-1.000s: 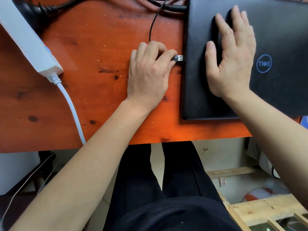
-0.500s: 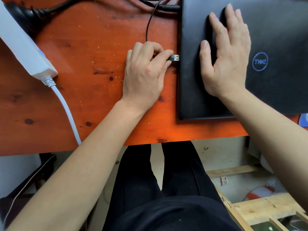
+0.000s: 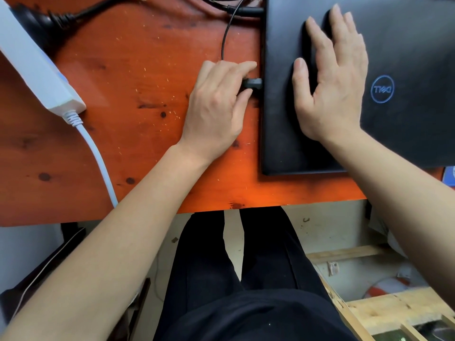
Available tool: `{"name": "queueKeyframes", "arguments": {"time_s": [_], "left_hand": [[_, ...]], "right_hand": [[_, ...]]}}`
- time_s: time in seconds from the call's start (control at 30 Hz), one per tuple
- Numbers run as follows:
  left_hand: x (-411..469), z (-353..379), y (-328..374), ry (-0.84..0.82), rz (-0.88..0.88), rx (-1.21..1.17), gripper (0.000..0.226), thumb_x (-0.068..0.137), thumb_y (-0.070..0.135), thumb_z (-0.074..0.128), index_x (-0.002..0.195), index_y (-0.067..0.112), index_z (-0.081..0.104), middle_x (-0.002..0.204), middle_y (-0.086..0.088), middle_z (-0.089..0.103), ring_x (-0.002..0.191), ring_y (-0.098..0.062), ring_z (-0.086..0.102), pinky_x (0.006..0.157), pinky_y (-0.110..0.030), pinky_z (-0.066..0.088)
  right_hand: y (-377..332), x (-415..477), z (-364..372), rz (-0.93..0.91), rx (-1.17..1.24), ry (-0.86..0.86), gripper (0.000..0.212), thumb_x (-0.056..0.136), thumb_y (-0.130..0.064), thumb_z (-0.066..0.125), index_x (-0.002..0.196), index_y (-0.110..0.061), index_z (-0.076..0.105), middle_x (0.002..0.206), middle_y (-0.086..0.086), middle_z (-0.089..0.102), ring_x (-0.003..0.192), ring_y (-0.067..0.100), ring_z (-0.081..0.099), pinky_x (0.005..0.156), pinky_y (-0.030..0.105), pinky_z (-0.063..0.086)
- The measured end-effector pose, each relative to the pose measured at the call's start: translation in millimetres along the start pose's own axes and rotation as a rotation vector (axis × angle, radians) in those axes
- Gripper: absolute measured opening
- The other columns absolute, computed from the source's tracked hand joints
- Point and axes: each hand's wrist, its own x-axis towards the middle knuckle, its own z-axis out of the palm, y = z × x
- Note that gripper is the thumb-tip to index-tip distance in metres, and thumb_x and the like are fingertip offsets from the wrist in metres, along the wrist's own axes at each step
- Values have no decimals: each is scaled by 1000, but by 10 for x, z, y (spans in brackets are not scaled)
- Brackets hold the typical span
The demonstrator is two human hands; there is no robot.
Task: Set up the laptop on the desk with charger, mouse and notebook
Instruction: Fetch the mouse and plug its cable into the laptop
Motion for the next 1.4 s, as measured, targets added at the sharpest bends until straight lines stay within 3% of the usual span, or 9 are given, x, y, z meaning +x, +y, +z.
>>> {"name": "queueKeyframes", "arguments": {"time_s": [0.37, 0.53, 0.63, 0.77, 0.87, 1.03, 1.4], "left_hand": [[16, 6, 45, 107, 28, -42, 15, 89, 0, 70, 103, 2, 74, 92, -6, 74, 79, -24, 62, 79, -23, 45], [28, 70, 79, 89, 24, -40, 21, 91, 1, 67, 111, 0, 71, 98, -7, 74, 82, -25, 64, 82, -29, 52], [18, 72, 79, 52, 36, -25, 28, 92, 2, 64, 120, 0, 67, 105, -7, 73, 87, -25, 63, 87, -27, 48], [-56, 62, 65, 38, 10, 164, 33, 95, 15, 63, 125, 1, 64, 118, -15, 65, 98, -31, 60, 86, -35, 48], [-99, 62, 76, 63, -72, 301, 29, 99, 22, 60, 120, 3, 68, 114, -18, 63, 95, -33, 58, 79, -40, 48], [-75, 37, 41, 38, -52, 250, 21, 100, 21, 59, 110, 8, 72, 105, -16, 62, 85, -32, 54, 71, -45, 46], [-68, 78, 24, 23, -33, 283, 24, 98, 23, 57, 113, 10, 69, 109, -12, 62, 90, -32, 54, 75, -45, 45]], "right_hand": [[-2, 1, 15, -2, -28, -3, 52, 103, -36, 39, 152, -18, 42, 163, 14, 30, 153, 33, 24, 125, 47, 15], [6, 3, 9, -6, -20, -2, 52, 103, -36, 40, 152, -18, 43, 163, 14, 30, 153, 33, 24, 125, 48, 15], [7, 3, 7, -7, -20, 3, 52, 103, -36, 40, 152, -18, 43, 162, 14, 31, 152, 33, 25, 125, 47, 15], [14, -2, 11, -9, -11, 11, 51, 104, -36, 40, 151, -18, 44, 162, 14, 32, 152, 33, 25, 125, 47, 16], [24, 6, 14, -13, -8, 17, 51, 103, -37, 40, 151, -18, 45, 162, 14, 32, 152, 33, 26, 125, 47, 16], [28, -2, 24, -10, -23, 24, 52, 103, -37, 39, 151, -18, 45, 162, 15, 32, 152, 33, 26, 125, 47, 17], [28, 12, 29, -17, -24, 13, 53, 103, -39, 37, 152, -19, 43, 163, 13, 30, 153, 31, 24, 126, 45, 13]]}}
